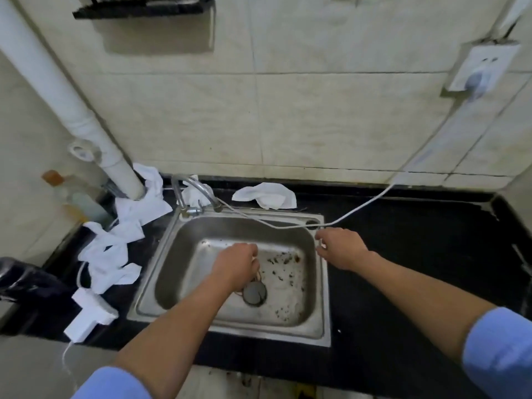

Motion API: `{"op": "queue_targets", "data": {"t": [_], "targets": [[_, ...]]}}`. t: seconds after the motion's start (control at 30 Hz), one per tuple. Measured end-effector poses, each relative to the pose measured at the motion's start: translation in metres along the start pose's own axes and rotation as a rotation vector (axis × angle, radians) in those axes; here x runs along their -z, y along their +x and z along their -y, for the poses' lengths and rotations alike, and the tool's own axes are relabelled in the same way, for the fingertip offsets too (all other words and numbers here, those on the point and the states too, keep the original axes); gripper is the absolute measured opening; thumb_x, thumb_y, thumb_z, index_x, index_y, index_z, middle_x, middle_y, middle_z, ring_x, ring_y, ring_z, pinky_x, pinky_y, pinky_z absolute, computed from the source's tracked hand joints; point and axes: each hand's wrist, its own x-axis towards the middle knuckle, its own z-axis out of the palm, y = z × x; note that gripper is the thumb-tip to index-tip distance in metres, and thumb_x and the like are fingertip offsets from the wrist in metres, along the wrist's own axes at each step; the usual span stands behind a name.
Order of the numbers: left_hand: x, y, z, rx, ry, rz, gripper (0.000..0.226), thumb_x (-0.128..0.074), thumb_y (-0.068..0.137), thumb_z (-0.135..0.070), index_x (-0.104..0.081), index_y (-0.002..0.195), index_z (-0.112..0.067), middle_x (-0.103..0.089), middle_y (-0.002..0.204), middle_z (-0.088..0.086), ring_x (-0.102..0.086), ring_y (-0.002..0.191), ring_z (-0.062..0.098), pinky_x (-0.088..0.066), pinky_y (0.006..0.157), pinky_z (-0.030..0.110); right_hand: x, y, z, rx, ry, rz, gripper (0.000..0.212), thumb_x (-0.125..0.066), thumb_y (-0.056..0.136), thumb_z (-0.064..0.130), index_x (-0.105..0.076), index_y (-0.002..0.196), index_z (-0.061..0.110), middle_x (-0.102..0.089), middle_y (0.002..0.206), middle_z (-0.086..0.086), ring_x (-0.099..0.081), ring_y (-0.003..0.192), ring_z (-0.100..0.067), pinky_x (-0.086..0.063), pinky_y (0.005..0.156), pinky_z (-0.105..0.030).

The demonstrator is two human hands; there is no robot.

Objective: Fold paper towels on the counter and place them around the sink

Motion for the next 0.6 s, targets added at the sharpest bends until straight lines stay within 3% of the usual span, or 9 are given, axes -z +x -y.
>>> {"op": "queue_targets", "data": {"t": [0.1, 0.33, 0.5, 0.6], "targets": [[-0.008, 0.035, 0.007, 0.053, 0.000, 0.033, 0.022, -0.047, 0.091, -0.031, -0.061, 0.104, -0.020, -0.066, 0.106, 0.003, -0.060, 0.097, 0.024, -0.047, 0.077, 0.034, -0.004, 0.069, -0.011, 0.032, 0.027, 0.004, 0.027, -0.050, 0.091, 0.039, -0.058, 0.110, 0.022, -0.063, 0.110, -0.003, -0.061, 0.096, -0.026, -0.048, 0.074, -0.036], [-0.031, 0.084, 0.018, 0.164, -0.041, 0.132, 0.028, -0.046, 0.095, -0.032, -0.059, 0.116, -0.019, -0.062, 0.116, 0.005, -0.059, 0.104, 0.026, -0.049, 0.083, 0.035, -0.015, 0.200, -0.011, 0.034, 0.116, 0.046, 0.040, -0.052, 0.093, 0.033, -0.049, 0.130, 0.018, -0.051, 0.125, -0.010, -0.058, 0.103, -0.029, -0.049, 0.082, -0.038], [-0.051, 0.094, 0.031, 0.200, -0.066, 0.118, 0.020, -0.046, 0.094, -0.029, -0.059, 0.103, -0.018, -0.063, 0.101, 0.003, -0.058, 0.090, 0.021, -0.039, 0.067, 0.028, -0.035, 0.258, 0.005, 0.121, 0.096, 0.023, 0.050, -0.051, 0.093, 0.030, -0.039, 0.140, 0.018, -0.043, 0.135, -0.013, -0.054, 0.111, -0.033, -0.047, 0.086, -0.040], [-0.059, 0.095, 0.038, 0.222, -0.067, 0.118, 0.021, -0.046, 0.094, -0.029, -0.060, 0.102, -0.016, -0.062, 0.096, 0.003, -0.057, 0.085, 0.021, -0.035, 0.064, 0.027, -0.058, 0.280, 0.016, 0.128, 0.037, 0.068, 0.049, -0.046, 0.097, 0.035, -0.040, 0.141, 0.016, -0.045, 0.141, -0.012, -0.049, 0.123, -0.029, -0.039, 0.091, -0.032]]}}
